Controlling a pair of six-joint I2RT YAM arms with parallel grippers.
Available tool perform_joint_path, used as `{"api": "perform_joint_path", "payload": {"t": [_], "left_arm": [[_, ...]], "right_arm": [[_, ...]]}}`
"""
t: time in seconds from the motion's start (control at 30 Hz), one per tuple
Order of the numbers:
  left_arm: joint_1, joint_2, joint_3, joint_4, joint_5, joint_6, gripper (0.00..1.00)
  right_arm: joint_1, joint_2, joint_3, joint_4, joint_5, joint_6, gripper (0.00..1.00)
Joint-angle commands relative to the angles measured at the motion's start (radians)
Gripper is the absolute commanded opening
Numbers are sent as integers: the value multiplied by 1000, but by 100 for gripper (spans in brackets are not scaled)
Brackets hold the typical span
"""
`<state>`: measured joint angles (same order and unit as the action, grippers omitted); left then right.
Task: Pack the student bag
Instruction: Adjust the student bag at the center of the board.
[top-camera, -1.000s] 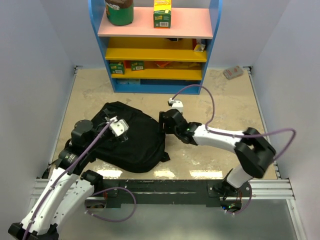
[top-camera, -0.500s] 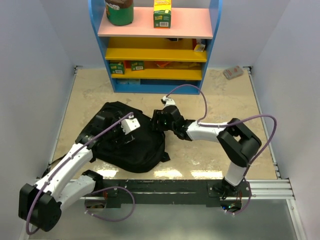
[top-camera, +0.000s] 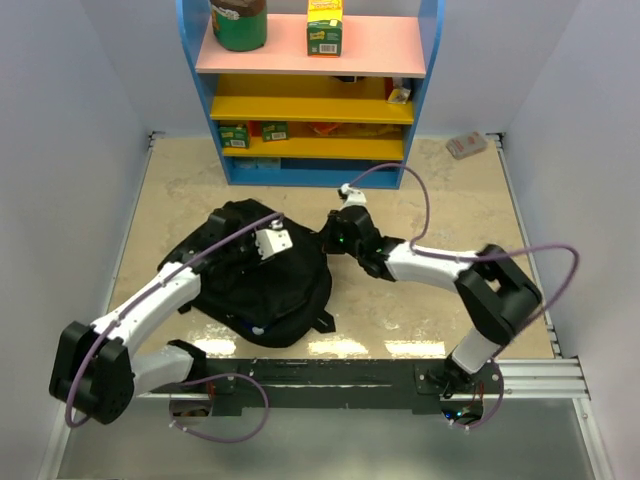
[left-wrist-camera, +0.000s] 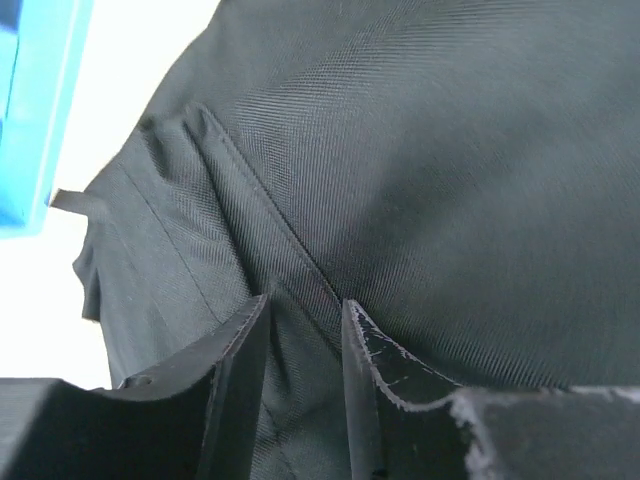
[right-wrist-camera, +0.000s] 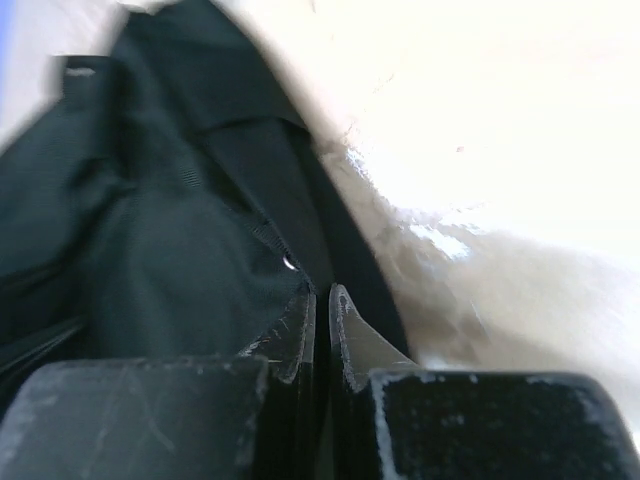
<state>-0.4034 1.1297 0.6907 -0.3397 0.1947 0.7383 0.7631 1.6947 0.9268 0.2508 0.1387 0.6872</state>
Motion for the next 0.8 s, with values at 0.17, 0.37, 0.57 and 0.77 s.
{"api": "perform_joint_path", "payload": {"t": [0.17, 0.37, 0.57, 0.77], "left_arm": [[-193, 170, 294, -25, -40, 44, 39], [-290, 67, 346, -111, 18, 62, 58], [-290, 68, 382, -141, 130, 85, 76], [-290, 105, 348, -58, 193, 136, 71]], "right_arm": [[-7, -420, -291, -97, 242, 103, 0], [-1, -490, -344, -163, 113, 75, 33], [-1, -636, -267, -292, 143, 17, 51], [-2, -566, -157, -377, 203, -52, 43]]}}
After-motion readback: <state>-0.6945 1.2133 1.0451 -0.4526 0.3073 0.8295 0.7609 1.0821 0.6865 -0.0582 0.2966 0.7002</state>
